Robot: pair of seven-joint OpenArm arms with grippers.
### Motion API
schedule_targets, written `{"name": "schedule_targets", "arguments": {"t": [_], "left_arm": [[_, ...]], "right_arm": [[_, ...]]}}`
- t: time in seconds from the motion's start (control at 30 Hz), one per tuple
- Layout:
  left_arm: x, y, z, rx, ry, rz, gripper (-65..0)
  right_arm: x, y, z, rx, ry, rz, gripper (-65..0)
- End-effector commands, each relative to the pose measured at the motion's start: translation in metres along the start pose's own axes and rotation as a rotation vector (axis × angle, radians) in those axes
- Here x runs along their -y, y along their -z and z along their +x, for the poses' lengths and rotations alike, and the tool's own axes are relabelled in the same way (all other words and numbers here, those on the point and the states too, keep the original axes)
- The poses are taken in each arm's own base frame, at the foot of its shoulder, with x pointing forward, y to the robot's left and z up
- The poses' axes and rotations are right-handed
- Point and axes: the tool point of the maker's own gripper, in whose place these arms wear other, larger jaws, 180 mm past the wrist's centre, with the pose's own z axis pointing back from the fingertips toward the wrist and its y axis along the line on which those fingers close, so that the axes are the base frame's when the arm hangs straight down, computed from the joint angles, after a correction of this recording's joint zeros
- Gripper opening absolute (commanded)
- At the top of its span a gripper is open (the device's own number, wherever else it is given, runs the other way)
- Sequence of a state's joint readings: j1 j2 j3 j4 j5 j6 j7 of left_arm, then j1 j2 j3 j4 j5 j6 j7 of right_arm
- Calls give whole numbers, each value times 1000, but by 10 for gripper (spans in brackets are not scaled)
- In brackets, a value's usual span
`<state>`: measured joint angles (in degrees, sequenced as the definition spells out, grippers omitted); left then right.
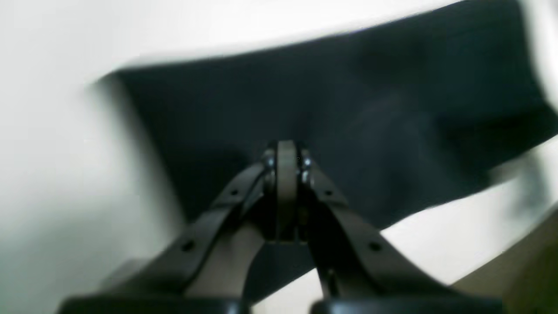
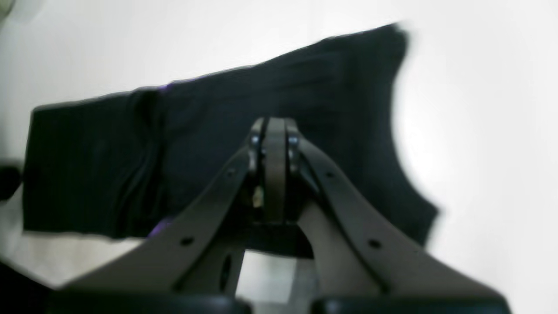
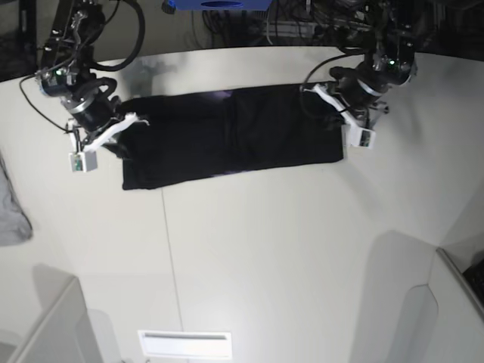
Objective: Fold the T-shirt properly
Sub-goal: 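Release the folded end and raise the left gripper, then grasp both ends of the shortened strip with both grippers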
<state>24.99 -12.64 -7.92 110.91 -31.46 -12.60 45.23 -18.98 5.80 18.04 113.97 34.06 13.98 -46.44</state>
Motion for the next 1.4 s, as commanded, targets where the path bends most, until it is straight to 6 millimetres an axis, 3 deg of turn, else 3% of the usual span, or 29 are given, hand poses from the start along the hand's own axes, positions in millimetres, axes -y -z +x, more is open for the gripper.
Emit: {"name": "schedule_targets", "arguments": {"t": [0.0, 0.2, 0.33, 0.4, 0.53, 0.63, 0.7, 0.8, 0.87, 1.27, 1.37], "left_arm": [[-1, -7, 9, 47, 3, -18, -650], [-71, -23, -22, 27, -100, 122, -650], [-96, -19, -39, 2, -181, 173, -650], [-99, -16, -41, -5, -194, 174, -650], [-103, -10, -37, 0, -199, 176, -650], [-107, -5, -36, -26, -139, 211, -650], [-101, 4, -35, -56, -76, 211, -650], [-91, 12, -36, -76, -41, 191, -650], [-89, 13, -35, -75, -37, 186, -650], [-89, 13, -33, -75, -25, 188, -650], [-90, 13, -33, -76, -24, 189, -650]], "right_arm": [[3, -4, 13, 42, -9, -4, -650], [12, 0, 21, -23, 5, -20, -650], [16, -1, 36, 16, 43, 3, -650], [31, 4, 43, 22, 74, -4, -650], [60, 18, 38, -65, 256, 60, -650], [69, 22, 28, -129, 407, 165, -642], [72, 24, 23, -166, 470, 223, -480], [65, 25, 20, -198, 513, 303, -287], [61, 25, 19, -217, 498, 318, -237], [80, 30, -19, -362, 397, 160, -239], [67, 36, -28, -394, 341, 190, -239]]}}
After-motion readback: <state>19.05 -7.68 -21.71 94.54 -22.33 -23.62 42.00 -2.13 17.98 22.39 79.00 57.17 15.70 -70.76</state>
